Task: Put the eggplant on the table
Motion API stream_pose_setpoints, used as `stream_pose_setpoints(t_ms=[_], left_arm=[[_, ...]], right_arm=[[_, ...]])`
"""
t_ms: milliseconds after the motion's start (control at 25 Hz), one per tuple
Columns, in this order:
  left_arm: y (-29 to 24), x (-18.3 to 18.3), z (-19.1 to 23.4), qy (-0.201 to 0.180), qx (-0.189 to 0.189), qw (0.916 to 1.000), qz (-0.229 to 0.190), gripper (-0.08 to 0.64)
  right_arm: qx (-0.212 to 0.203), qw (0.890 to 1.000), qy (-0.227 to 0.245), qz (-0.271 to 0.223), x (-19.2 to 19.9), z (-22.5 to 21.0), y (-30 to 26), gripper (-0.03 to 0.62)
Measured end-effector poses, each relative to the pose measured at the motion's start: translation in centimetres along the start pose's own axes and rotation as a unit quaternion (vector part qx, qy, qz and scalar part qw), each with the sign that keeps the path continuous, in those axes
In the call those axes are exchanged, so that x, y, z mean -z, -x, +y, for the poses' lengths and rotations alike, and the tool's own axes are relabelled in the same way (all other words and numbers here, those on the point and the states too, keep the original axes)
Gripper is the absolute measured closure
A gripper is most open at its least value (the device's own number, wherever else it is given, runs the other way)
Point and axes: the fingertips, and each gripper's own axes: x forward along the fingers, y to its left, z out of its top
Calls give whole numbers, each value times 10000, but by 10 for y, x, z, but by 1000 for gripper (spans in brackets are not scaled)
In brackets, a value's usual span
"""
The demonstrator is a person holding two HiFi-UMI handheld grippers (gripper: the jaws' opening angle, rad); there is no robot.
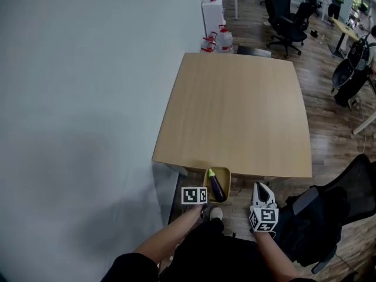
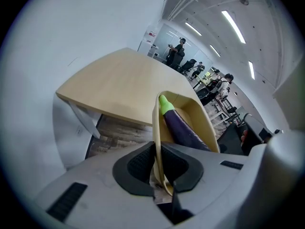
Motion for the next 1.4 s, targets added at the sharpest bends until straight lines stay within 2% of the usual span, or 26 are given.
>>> stream_pose_setpoints(t_ms=[320, 680, 1400], left_arm=[[-18, -52, 11, -185, 77, 9998, -58, 534], [-39, -98, 22, -79, 25, 9999, -110, 534], [-142, -226, -6, -166, -288, 9994, 99, 534]], right_arm=[[132, 9999, 45, 8, -12, 0, -40, 532], [113, 9999, 41, -7, -22, -10, -80, 532], [-97, 9998, -90, 112, -67, -98, -219, 532]])
